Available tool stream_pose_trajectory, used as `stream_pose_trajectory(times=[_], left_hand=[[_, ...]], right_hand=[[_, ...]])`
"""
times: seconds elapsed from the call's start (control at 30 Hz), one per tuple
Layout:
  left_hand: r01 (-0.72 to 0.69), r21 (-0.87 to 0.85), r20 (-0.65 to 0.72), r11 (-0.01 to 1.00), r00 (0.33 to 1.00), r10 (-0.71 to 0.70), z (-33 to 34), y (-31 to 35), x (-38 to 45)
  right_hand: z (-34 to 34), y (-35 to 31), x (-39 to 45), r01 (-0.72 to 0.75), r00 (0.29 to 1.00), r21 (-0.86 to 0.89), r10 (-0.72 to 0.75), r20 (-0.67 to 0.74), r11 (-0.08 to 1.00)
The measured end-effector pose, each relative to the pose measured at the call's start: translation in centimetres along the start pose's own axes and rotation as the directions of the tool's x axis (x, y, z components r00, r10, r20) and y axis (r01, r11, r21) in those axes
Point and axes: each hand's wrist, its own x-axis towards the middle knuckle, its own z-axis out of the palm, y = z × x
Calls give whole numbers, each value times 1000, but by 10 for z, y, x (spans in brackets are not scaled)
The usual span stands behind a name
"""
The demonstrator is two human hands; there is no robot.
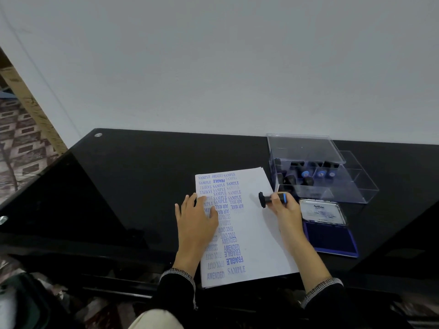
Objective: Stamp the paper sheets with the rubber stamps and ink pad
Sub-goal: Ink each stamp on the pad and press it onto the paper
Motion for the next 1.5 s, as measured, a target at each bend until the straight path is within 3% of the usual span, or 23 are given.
stream_pose_trajectory(times=[0.13, 0.3, 0.63, 0.77, 0.83, 0.9, 0.97, 1.03, 1.13, 1.2, 1.3, 1.5], left_hand=[[-52, -54, -33, 997, 998, 50, -1, -1, 0], [-141, 28, -121, 990, 982, 144, -1, 0, -2], [-103, 273, -91, 956, 987, 133, -11, 11, -10], [-45, 387, 3, 921, 999, 48, -17, 44, -10], [-68, 319, 28, 945, 998, 62, -8, 65, -15], [-183, 135, 72, 974, 982, 174, 9, 84, -23], [-335, -139, 135, 932, 926, 353, 25, 102, -34], [-430, -278, 200, 859, 849, 489, 38, 116, -45], [-533, -227, 282, 815, 765, 579, 49, 127, -57], [-560, -193, 311, 806, 744, 591, 57, 125, -61], [-583, -138, 330, 801, 735, 592, 62, 120, -63], [-582, -118, 309, 804, 748, 587, 66, 119, -62]], right_hand=[[4, -2, -12, 159, 987, -173, -160, 8, 972], [0, -29, -35, 249, 968, -121, -250, 3, 961], [-88, -36, -62, 142, 972, -16, -143, -186, 990], [-123, -34, -63, 139, 951, -21, -139, -277, 990], [-135, -32, -62, 119, 937, -29, -122, -328, 992], [-146, -29, -60, 80, 927, -32, -87, -364, 996], [-156, -24, -58, 55, 925, -29, -62, -375, 998], [-163, -20, -57, 36, 925, -32, -46, -378, 999], [-171, -19, -58, 5, 938, -82, -33, -345, 997], [-173, -21, -60, 4, 951, -190, -62, -303, 982], [-169, -26, -63, 36, 967, -374, -126, -220, 927], [-155, -28, -52, 100, 990, -568, -136, -22, 817]])
